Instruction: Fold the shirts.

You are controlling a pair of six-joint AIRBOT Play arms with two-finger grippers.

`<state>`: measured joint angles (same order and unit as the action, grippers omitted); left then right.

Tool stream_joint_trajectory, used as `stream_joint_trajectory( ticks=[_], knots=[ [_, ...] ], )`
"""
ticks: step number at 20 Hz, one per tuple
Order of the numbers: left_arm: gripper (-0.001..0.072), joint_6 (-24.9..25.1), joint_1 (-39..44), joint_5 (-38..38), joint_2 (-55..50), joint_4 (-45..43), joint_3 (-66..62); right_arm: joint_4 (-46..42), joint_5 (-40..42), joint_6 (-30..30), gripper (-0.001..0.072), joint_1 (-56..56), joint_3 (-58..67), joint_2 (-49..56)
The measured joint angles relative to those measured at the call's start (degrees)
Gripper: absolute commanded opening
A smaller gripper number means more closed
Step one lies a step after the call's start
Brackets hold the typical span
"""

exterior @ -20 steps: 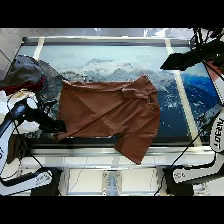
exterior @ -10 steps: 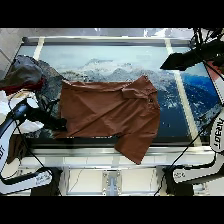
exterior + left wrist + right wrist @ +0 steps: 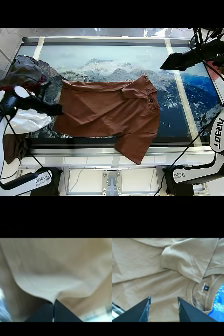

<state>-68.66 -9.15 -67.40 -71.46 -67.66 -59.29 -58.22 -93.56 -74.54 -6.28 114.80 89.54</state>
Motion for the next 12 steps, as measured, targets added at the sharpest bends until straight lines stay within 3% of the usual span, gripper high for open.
stream_joint_trajectory(
  ticks=[3, 4, 5, 6, 10, 12],
  knots=[
    [0.0012, -3.91, 0.0, 4.7, 0.33, -2.14, -3.48, 0.0, 0.04, 0.0, 0.0381, 0.0, 0.0, 0.0],
    [0.0121, -4.83, 0.0, 5.35, -0.07, -2.51, -4.09, 0.0, 0.07, 0.0, 0.0381, -0.02, 0.0, 0.0],
    [0.0514, -5.31, 0.0, 5.53, -0.61, -2.84, -4.48, 0.02, 0.09, 0.0, 0.0381, -0.02, 0.0, 0.0],
    [0.0699, -5.99, 0.0, 5.73, -1.31, -3.13, -4.83, 0.11, 0.09, 0.0, 0.0382, -0.02, 0.0, 0.0],
    [0.0709, -8.41, -1.31, 5.88, -3.61, -3.65, -5.42, 1.09, 0.11, -0.02, 0.0381, 0.0, 0.0, 0.0],
    [0.0708, -12.13, -3.17, 5.66, -4.11, -3.72, -5.46, 1.05, -0.04, -0.02, 0.0381, -0.02, 0.0, 0.0]
  ],
)
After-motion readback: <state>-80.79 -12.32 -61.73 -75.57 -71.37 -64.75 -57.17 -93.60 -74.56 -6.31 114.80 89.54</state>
